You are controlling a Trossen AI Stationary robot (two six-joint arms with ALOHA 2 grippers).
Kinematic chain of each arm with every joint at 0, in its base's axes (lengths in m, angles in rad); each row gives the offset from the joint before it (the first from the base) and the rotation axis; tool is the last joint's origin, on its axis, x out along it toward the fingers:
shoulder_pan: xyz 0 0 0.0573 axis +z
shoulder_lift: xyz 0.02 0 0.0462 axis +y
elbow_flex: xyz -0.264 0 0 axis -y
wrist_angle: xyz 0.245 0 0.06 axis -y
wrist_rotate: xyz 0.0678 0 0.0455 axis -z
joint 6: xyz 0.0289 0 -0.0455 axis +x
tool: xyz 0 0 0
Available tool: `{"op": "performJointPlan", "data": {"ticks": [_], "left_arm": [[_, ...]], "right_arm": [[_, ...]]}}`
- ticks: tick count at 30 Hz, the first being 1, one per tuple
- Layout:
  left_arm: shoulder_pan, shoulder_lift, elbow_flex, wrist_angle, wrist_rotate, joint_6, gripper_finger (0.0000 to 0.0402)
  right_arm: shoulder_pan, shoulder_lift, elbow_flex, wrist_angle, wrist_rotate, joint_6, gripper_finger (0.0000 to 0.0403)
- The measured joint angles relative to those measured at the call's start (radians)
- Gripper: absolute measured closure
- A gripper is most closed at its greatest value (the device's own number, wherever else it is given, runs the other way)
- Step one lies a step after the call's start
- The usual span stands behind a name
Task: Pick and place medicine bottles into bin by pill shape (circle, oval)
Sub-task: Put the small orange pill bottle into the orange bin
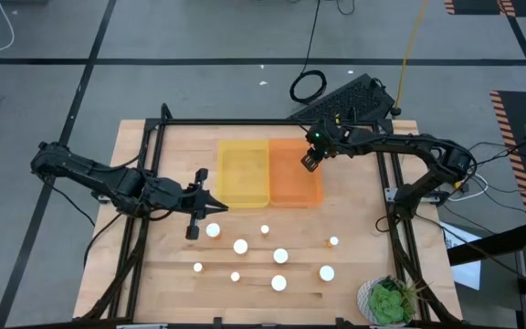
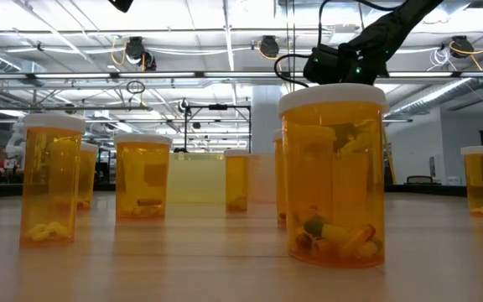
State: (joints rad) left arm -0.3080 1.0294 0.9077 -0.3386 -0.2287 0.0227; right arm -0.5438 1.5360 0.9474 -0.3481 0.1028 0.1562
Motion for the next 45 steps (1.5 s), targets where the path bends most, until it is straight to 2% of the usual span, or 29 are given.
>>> {"op": "performJointPlan", "data": {"ticks": [10,24,29,38,45], "left_arm": [[0.000,0.000,0.000,0.000,0.000,0.000,0.0376],[0.000,0.000,0.000,0.000,0.000,0.000,0.0376],[0.000,0.000,0.000,0.000,0.000,0.000,0.0376],[0.000,0.000,0.000,0.000,0.000,-0.018,0.0376],[-0.001,0.000,0.000,0.002,-0.010,-0.077,0.0376]], "right_arm": [[0.000,0.000,0.000,0.000,0.000,0.008,0.0223],[0.017,-0.001,0.000,0.030,-0.003,0.014,0.0222],[0.047,-0.038,0.000,0.023,-0.004,0.015,0.0222],[0.159,-0.227,0.000,-0.052,-0.001,0.045,0.0222],[0.369,-0.366,0.000,-0.170,0.006,0.140,0.0222]]}}
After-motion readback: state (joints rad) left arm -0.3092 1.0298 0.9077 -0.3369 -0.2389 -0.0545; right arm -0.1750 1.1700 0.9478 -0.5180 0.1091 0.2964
